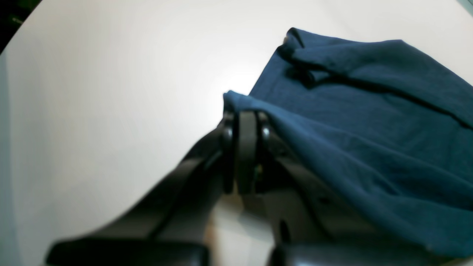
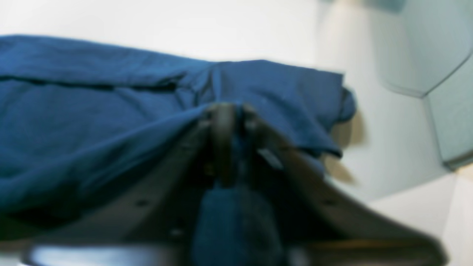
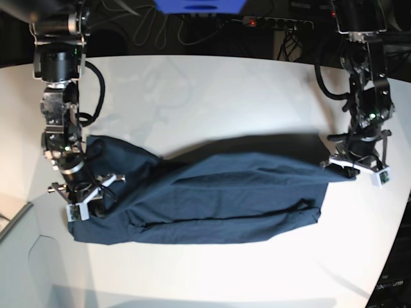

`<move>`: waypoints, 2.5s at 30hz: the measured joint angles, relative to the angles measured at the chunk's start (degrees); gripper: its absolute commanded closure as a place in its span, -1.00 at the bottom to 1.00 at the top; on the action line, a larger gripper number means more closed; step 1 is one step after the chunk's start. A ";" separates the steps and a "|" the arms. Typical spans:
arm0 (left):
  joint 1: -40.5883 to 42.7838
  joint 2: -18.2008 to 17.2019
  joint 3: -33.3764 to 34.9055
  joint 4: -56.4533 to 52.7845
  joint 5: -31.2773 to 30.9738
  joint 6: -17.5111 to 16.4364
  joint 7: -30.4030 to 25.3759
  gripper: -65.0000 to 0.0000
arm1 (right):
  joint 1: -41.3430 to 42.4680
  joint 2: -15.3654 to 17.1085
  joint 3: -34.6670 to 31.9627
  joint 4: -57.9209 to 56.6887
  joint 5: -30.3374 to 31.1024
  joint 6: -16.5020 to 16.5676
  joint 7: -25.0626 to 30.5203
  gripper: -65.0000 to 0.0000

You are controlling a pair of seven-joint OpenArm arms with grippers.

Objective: Layout the t-shirt on the table in an organized manner, then fold the t-shirt properly
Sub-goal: 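Drag the held shirt edges away from the body with both grippers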

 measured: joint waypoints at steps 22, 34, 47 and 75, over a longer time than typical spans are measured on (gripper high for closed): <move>0.17 0.04 0.11 -0.02 -0.02 0.02 0.26 1.00 | -15.39 -0.74 6.23 8.83 0.44 0.07 -3.82 -0.31; 0.17 0.15 0.20 -0.02 -0.02 0.00 0.24 1.00 | -16.35 -2.86 5.95 3.80 0.68 0.02 -3.13 -0.20; 0.22 0.13 0.20 0.00 -0.02 0.02 0.26 1.00 | -18.10 -2.91 6.10 7.17 0.31 0.20 -4.17 1.00; 11.41 1.46 0.09 3.74 -2.19 -0.02 0.04 0.98 | -43.21 -15.41 22.14 47.98 0.44 0.44 5.38 1.00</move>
